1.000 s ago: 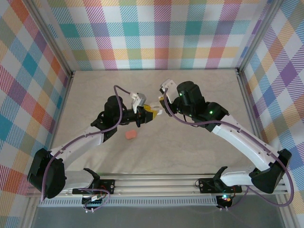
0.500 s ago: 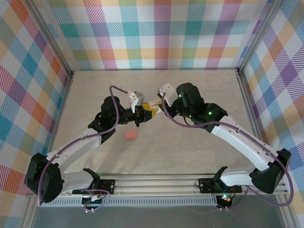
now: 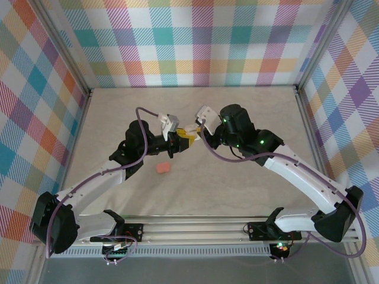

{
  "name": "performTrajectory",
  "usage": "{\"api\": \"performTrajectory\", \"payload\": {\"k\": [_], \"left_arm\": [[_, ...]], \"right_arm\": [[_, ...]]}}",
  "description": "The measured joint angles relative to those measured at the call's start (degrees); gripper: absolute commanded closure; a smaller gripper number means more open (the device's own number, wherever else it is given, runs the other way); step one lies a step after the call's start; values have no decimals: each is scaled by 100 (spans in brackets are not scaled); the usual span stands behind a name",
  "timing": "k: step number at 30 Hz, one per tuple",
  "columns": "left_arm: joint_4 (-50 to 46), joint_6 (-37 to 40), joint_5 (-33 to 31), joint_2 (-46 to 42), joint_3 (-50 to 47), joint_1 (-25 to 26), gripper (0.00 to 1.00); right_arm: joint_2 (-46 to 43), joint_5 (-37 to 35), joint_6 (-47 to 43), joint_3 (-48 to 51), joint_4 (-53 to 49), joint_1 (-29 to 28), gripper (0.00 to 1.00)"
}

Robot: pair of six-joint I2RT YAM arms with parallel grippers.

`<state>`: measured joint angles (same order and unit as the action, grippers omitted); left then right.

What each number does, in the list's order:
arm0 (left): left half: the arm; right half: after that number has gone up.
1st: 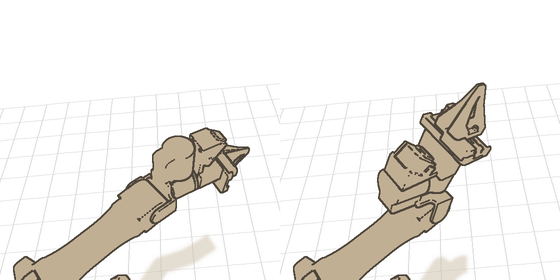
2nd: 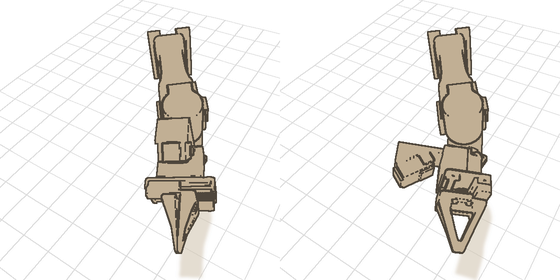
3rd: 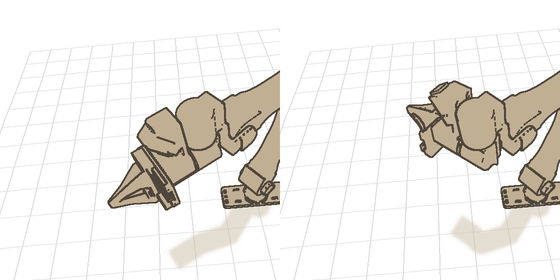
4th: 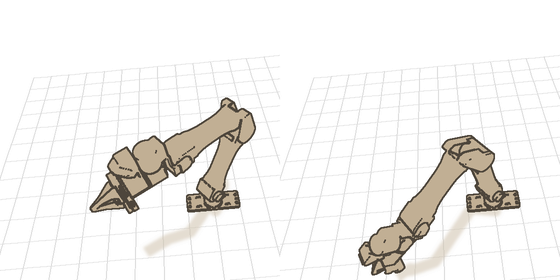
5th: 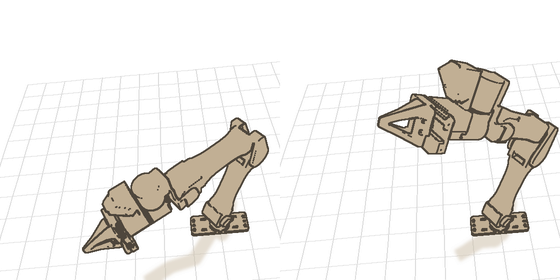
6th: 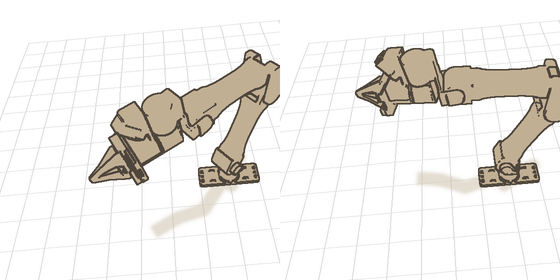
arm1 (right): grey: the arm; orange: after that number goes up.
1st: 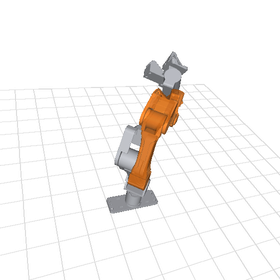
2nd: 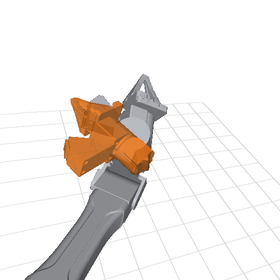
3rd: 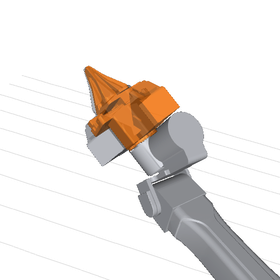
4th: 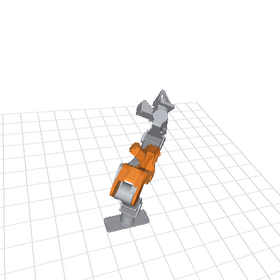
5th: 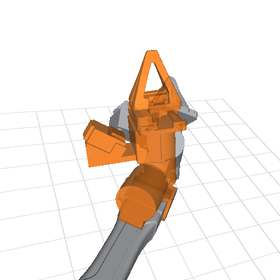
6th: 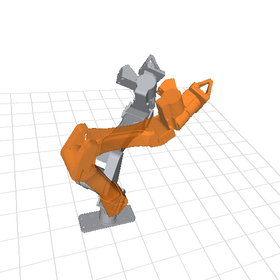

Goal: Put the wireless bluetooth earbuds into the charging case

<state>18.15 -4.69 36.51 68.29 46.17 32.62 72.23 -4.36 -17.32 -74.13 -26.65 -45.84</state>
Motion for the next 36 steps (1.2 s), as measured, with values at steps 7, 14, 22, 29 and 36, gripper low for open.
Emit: {"api": "performTrajectory", "payload": {"k": [7,14,22,29,36], "left_arm": [[-2,2,0,-85,-61,13,100],[-26,90,9,-103,-66,37,100],[-146,175,74,-142,-83,39,100],[-192,304,116,-238,-146,63,100],[-199,389,155,-291,-219,63,100]], "right_arm": [[-92,146,-249,63,4,0,84],[-92,444,-442,50,-70,0,83],[-37,553,-664,-63,-323,0,83],[-28,546,-874,-203,-601,-15,83],[9,498,-1001,-289,-793,-50,83]]}}
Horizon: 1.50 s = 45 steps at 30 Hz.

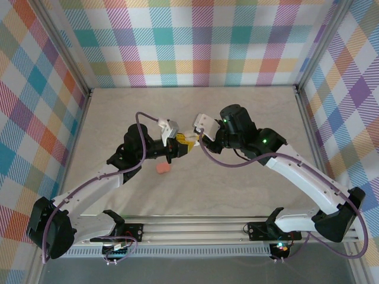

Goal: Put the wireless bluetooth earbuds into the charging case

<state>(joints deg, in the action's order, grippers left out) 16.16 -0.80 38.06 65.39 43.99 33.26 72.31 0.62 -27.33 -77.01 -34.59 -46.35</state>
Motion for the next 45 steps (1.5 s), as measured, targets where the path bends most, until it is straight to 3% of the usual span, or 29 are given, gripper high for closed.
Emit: {"api": "performTrajectory", "payload": {"k": [32,45], "left_arm": [[92,494,188,-365,-376,0,100],[118,518,190,-505,-448,4,100]], "right_arm": [[133,-295,-363,-229,-608,-323,83],[149,-61,-181,-284,-656,-323,76]]}}
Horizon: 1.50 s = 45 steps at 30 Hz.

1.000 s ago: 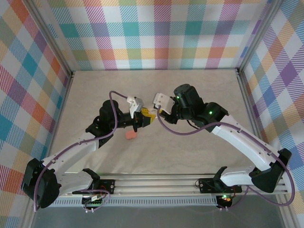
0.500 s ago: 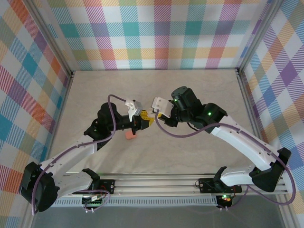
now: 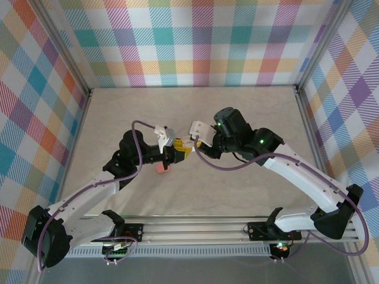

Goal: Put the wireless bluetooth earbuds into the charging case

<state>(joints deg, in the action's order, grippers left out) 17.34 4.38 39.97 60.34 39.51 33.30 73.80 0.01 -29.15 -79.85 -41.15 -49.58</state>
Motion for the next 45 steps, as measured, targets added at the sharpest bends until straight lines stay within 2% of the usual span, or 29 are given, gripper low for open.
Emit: {"api": "performTrajectory", "payload": {"k": [33,45], "left_arm": [[-35,85,-24,-151,-74,7,100],[-15,107,-245,-236,-74,7,100]], "right_arm": [[197,243,472,-310,-249,4,69],[219,533,535,-507,-636,0,63]]}}
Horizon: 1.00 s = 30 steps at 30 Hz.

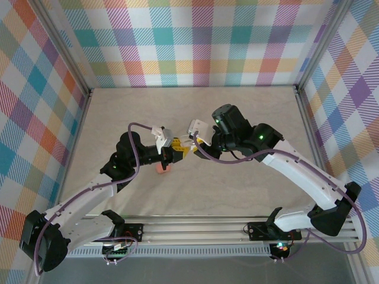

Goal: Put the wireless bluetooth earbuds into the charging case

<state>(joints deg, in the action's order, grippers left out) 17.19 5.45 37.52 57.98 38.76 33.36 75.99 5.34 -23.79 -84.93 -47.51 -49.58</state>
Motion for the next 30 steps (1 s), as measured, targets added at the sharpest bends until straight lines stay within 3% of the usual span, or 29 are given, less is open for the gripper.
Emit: {"api": "performTrajectory", "payload": {"k": [7,19,30], "left_arm": [[-9,4,-173,-31,0,0,100],[-98,46,-452,-439,-96,0,100],[-706,190,-905,-1016,-199,2,100]], "right_arm": [[-39,144,219,-214,-37,50,62],[13,1113,1244,-378,173,824,62],[968,879,2802,-649,415,1703,57]]}}
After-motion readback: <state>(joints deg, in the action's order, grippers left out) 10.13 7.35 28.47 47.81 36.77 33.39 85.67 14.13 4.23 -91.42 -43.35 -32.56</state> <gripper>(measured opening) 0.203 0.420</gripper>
